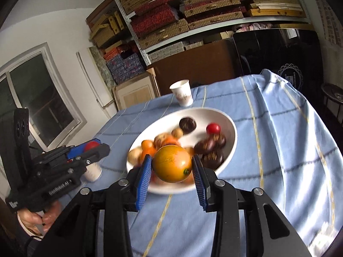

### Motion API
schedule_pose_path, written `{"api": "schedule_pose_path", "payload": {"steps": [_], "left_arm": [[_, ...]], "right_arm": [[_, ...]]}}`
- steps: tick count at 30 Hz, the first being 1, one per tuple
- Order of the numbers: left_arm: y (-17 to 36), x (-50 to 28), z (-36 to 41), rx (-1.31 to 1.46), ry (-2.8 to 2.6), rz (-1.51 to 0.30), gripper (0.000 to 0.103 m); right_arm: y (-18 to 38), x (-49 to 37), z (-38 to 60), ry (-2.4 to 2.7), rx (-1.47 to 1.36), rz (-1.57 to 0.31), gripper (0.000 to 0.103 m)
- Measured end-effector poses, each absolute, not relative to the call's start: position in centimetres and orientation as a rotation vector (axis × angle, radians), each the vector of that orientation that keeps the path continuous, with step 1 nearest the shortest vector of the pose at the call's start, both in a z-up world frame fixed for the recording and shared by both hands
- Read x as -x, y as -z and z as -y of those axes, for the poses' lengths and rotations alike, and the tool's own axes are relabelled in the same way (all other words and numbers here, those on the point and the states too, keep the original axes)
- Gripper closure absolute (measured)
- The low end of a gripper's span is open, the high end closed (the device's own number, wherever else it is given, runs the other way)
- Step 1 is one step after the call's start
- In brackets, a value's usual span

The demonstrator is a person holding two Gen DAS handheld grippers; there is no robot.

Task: Organize fruits

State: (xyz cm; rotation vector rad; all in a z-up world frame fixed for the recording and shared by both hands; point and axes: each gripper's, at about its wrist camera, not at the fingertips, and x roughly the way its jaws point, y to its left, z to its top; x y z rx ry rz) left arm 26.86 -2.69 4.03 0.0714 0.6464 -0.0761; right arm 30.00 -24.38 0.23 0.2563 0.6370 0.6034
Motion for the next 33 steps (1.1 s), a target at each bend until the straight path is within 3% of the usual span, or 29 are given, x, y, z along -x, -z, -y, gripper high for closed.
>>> {"api": "schedule_pose_path", "payload": {"steps": [15,16,18,19,20,25,33], "left_arm": [[0.5,-41.7,0.9,-0.012,0.002,-0.825,0.070],[0.7,-42.0,0.7,-0.011,-0.007,-0.833,0.056],[0.4,-41.6,0.2,-0.009,-0.066,-0.818,0.029],[0.1,-41.1,-0.2,-0.003,-0.093,-0.797,0.016],[-0.5,-40.2,-0.6,0.012,-0.106,-0.763,0.011],[-3.2,-35.1,-1.3,0.048,-0.122,-0.687,0.006],[-5.1,-23.8,-0.6,0.058,-0.132,-0.607,0.005]], "right_arm": [[2.8,-41.2,17.7,-0.608,-0.160,-0.790,0.064],[2.9,-41.3,17.4,-0.612,-0.152,-0.801,0.063],[2.6,-40.9,17.5,-0.605,-0.154,-0.801,0.052],[2.2,-40.2,17.9,-0.597,-0.161,-0.779,0.038],[1.6,-39.5,18.2,-0.592,-0.165,-0.753,0.027],[-1.2,-34.9,19.9,-0.556,-0.129,-0.654,0.006],[-3.4,-26.8,22.1,-0.484,-0.037,-0.580,0.004]]}}
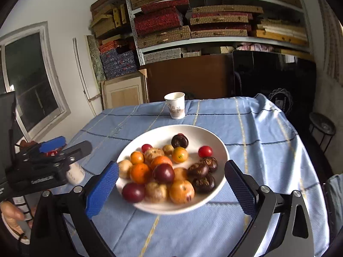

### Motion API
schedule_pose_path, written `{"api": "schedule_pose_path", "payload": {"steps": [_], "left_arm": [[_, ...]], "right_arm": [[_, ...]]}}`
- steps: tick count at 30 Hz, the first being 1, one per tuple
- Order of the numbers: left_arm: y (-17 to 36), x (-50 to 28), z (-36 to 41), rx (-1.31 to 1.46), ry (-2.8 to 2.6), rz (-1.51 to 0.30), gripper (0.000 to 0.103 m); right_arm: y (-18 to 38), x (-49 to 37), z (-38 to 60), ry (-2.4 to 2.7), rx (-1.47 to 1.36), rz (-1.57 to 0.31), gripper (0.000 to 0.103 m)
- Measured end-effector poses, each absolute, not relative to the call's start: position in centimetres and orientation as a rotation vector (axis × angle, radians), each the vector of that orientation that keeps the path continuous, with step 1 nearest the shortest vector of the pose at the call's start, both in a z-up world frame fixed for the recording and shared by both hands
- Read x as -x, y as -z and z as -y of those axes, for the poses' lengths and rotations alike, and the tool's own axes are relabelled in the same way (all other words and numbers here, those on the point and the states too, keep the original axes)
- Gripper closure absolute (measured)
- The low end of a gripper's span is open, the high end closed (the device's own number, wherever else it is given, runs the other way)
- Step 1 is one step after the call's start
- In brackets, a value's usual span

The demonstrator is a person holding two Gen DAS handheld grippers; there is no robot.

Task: Organize fruits

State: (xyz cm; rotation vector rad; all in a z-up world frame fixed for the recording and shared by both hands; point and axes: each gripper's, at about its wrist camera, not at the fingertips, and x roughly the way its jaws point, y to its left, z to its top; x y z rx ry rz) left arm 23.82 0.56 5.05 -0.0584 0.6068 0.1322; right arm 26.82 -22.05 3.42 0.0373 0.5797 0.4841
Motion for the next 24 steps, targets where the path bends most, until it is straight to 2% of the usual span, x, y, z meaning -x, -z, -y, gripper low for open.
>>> {"api": "schedule_pose_path", "payload": {"steps": [9,24], "left_arm": [[-3.5,-16.6,0.0,0.033,-0.166,-0.595,0.005],[-1.5,-15.7,1.4,-0.052,-0.173,-0.626,0.005]], "right_arm": [[-0.4,-21.0,22.3,-0.531,0.050,-0.632,0.004],[-0.2,-19.3,22.6,-0.504,0.130,-0.592,0.004]]}}
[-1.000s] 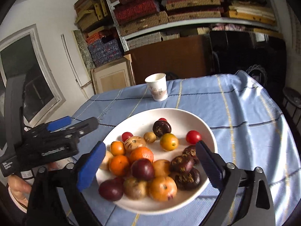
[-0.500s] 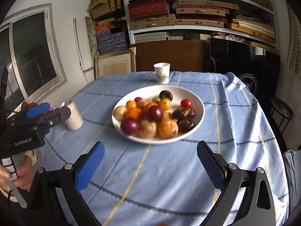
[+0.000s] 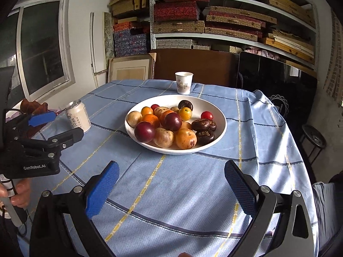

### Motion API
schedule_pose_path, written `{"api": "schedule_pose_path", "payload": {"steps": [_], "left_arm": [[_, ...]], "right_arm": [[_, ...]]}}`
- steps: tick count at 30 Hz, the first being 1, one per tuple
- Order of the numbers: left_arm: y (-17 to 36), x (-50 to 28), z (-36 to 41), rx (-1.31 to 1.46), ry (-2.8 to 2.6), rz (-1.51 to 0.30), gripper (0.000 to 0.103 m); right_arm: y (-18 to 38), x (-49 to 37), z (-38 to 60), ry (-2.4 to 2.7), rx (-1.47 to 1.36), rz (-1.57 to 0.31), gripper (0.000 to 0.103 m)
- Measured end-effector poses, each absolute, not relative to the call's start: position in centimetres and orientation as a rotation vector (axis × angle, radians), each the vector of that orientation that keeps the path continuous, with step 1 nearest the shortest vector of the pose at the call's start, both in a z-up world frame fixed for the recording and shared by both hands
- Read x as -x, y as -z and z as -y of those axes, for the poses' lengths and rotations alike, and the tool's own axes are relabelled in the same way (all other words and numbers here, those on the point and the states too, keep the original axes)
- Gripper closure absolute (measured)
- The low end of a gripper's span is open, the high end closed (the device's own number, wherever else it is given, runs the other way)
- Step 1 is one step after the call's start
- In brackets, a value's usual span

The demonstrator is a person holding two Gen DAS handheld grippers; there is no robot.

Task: Organize fruits

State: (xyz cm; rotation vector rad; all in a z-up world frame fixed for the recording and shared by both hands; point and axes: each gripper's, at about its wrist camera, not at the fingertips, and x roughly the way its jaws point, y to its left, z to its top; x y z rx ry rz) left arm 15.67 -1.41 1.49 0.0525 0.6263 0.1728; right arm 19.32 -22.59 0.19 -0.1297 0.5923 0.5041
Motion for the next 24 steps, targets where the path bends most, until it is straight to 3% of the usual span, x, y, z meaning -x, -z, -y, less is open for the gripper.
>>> {"api": "schedule_pose_path", "payload": {"steps": [24], "left_arm": [[-1.20,-15.65,1.31,-0.036,-0.145,-0.648,0.005]], "right_arm": [[0.29,-19.38,22.84,-0.504,0.129,-0.615,0.004]]}}
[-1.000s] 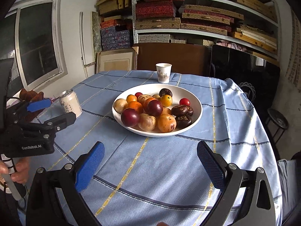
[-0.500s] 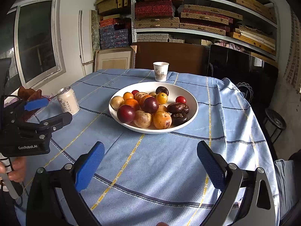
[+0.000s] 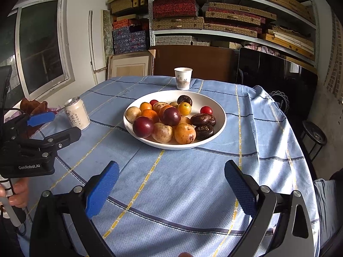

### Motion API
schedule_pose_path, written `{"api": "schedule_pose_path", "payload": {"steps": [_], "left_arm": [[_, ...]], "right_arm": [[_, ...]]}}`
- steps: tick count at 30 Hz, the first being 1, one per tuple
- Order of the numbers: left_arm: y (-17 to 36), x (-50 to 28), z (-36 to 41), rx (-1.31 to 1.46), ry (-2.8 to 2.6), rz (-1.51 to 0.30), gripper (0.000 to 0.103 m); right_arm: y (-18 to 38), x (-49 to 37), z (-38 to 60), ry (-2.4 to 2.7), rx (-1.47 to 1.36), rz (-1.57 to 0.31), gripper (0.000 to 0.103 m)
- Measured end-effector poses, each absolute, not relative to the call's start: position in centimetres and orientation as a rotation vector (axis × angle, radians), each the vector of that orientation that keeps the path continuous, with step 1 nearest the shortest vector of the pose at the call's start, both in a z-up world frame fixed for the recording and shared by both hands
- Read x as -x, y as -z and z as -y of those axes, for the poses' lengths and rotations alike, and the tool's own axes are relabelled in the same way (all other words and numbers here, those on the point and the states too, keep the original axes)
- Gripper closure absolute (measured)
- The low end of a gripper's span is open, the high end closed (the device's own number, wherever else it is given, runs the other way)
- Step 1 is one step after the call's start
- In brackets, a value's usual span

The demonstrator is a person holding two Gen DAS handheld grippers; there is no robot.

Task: Organize fruits

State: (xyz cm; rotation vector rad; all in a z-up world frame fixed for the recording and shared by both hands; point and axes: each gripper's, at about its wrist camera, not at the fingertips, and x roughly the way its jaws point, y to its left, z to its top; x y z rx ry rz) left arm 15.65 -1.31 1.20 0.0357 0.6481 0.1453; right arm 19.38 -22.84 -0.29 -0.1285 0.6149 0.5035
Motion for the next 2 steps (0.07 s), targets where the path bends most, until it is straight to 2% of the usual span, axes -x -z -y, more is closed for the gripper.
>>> {"api": "schedule_pose_path", "payload": {"steps": [2], "left_arm": [[-1.18,-15.71,1.25,-0.035,-0.143,-0.650,0.005]], "right_arm": [[0.32,-19.39,22.86,-0.504,0.127,-0.617,0.004]]}}
